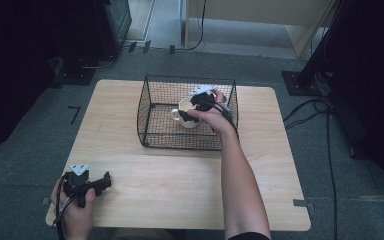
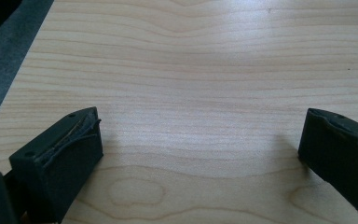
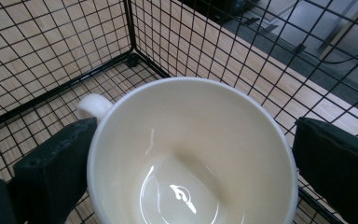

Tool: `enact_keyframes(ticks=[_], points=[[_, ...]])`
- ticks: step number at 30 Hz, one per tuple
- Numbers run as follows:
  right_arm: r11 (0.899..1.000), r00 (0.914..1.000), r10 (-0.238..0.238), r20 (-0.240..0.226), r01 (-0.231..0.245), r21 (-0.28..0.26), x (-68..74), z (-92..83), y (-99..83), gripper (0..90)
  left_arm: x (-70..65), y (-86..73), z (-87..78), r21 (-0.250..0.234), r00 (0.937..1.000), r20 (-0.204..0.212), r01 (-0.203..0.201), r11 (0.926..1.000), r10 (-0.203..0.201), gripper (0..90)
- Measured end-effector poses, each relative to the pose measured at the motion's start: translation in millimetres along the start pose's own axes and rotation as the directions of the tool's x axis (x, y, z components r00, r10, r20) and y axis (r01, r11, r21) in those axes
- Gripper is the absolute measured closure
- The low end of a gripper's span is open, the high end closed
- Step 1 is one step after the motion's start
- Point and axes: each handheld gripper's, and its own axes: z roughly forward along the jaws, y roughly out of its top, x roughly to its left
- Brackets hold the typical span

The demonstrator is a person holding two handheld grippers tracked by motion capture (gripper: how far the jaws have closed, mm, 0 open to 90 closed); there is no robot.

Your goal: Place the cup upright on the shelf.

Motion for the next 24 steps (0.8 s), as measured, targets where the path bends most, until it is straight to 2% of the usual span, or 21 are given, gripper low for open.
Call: enact_keyframes(ticks=[9, 15, 24], points=[[0.998, 0.9999, 0.006, -0.010, -0.007, -0.065, 0.6, -13.4, 11.9, 5.6, 0.1, 0.0, 0.0, 0.001, 1.0000, 0.000, -0.001, 1.0000, 0.001, 0.0], [0.996, 0.9996, 0.008, -0.026, -0.010, -0.088, 3.7, -26.6, 20.5, 6.1, 0.1, 0.0, 0.0, 0.001, 1.0000, 0.000, -0.001, 1.0000, 0.001, 0.0], [0.996, 0.9986, 0.000, -0.053, -0.004, -0.091, 12.2, -45.2, 25.8, 6.2, 0.0, 0.0, 0.0, 0.000, 1.0000, 0.000, 0.000, 1.0000, 0.000, 0.0]])
